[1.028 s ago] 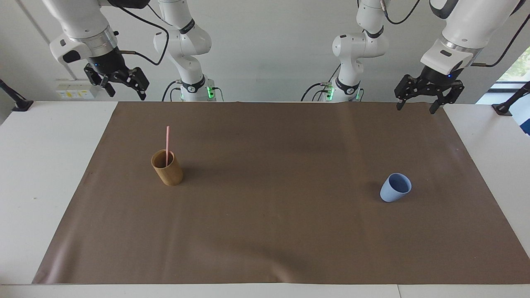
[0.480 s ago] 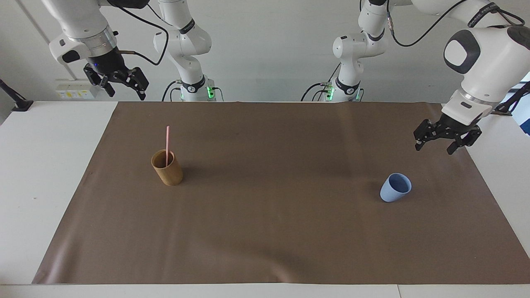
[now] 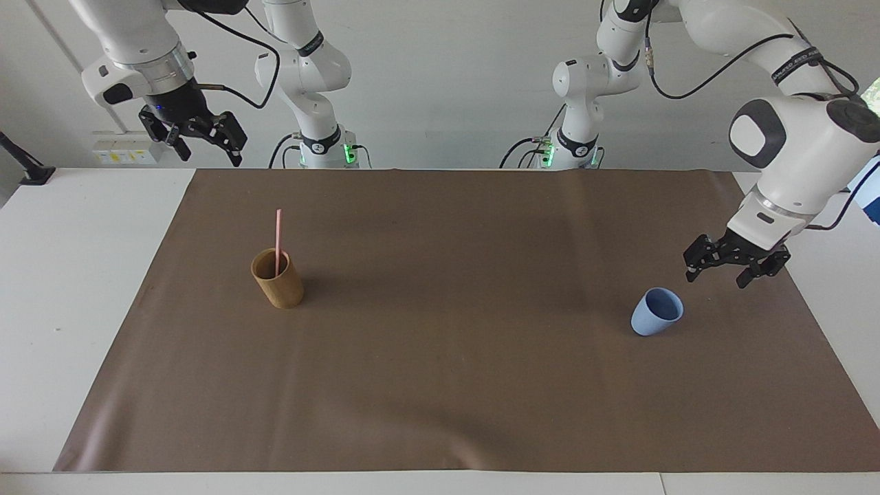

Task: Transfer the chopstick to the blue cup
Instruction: 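Reach the left gripper to the blue cup and grasp it, then slide the blue cup with the left gripper toward the table center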

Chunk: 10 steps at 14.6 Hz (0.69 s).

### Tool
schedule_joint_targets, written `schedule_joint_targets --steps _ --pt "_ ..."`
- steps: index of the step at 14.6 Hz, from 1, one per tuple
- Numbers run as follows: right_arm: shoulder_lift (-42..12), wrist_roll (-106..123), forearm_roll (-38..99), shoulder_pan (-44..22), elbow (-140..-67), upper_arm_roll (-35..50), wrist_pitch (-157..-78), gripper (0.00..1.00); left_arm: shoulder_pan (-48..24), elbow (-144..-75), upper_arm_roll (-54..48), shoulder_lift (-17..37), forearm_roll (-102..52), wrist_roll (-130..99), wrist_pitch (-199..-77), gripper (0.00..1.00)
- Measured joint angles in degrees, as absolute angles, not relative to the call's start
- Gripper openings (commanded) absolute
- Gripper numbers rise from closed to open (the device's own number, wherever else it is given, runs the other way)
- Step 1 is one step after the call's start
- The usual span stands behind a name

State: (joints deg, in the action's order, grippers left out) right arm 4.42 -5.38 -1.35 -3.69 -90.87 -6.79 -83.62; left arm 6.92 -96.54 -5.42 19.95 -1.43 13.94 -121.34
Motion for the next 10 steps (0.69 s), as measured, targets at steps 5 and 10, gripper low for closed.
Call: schedule_joint_targets --steps 5,10 --pt "4.4 0.8 -1.3 -3.8 -90.9 -6.8 -83.6 1.0 6.9 -102.4 -5.7 20.1 -1.4 14.2 -127.4 0.0" --pt "4.4 1.5 -1.3 -3.8 -90.9 -6.8 -83.6 1.0 6.8 -102.6 -6.2 19.7 -1.4 14.2 -127.4 0.0"
